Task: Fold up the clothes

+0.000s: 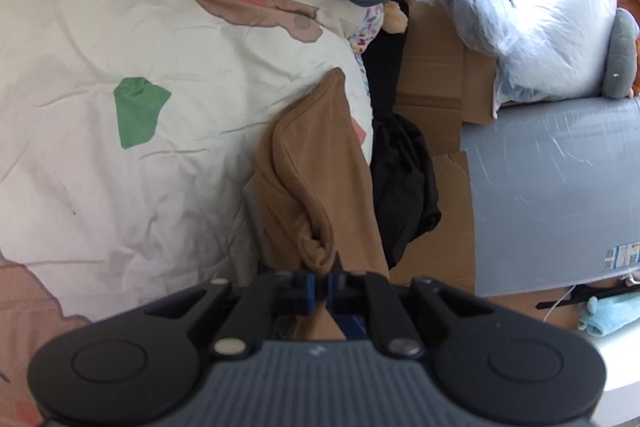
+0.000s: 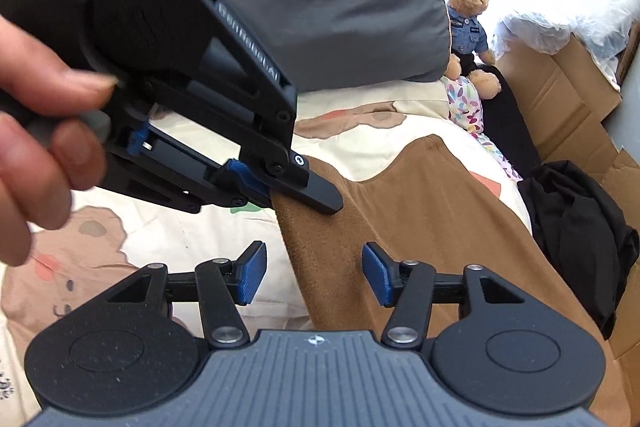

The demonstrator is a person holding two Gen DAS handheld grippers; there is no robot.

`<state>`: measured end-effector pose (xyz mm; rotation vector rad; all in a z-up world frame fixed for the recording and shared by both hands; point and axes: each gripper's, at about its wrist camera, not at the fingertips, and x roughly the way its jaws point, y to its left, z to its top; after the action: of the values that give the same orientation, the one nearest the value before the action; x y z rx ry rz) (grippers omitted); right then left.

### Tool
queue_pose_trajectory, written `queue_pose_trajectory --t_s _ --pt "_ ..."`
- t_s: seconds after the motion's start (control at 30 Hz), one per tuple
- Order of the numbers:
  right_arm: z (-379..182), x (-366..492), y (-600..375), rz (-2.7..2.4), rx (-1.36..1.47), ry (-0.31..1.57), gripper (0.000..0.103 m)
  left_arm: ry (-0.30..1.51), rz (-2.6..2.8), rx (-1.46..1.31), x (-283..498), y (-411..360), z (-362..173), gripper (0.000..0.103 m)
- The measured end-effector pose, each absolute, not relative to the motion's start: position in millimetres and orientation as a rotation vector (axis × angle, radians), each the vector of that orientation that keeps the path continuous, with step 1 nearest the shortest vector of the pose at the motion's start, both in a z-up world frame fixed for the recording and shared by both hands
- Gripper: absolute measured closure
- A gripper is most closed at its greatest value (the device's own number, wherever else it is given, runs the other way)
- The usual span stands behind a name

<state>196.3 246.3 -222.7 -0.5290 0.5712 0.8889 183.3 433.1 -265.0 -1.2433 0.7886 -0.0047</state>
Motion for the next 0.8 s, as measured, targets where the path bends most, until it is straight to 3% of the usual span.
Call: queue_pose_trajectory --t_s 0.2,0.27,0.33,0.43,0.5,0.53,0.8 --pt "-232 195 264 0.837 -0.602 0.549 0.047 0.793 -0.002 -1.243 185 433 -263 0.097" --pt "-235 193 266 0.829 -0.635 0.530 0.055 0.805 0.002 -1.234 184 433 -263 0.097" --pt "-237 195 266 0.820 -0.644 0.536 0.083 0.820 0.001 -1.219 185 433 -265 0.097" --pt "-236 202 265 0.814 -0.642 0.555 0.096 0.857 -0.021 -1.139 191 433 -264 0.079" --pt "-236 207 262 0.813 -0.629 0.567 0.097 0.871 0.002 -1.112 193 437 -264 0.039" --pt "-235 209 260 0.813 -0.621 0.572 0.097 0.872 0.019 -1.099 194 440 -264 0.033" --pt "-231 225 246 0.835 -0.495 0.653 0.097 0.916 0.064 -1.059 230 465 -288 0.030"
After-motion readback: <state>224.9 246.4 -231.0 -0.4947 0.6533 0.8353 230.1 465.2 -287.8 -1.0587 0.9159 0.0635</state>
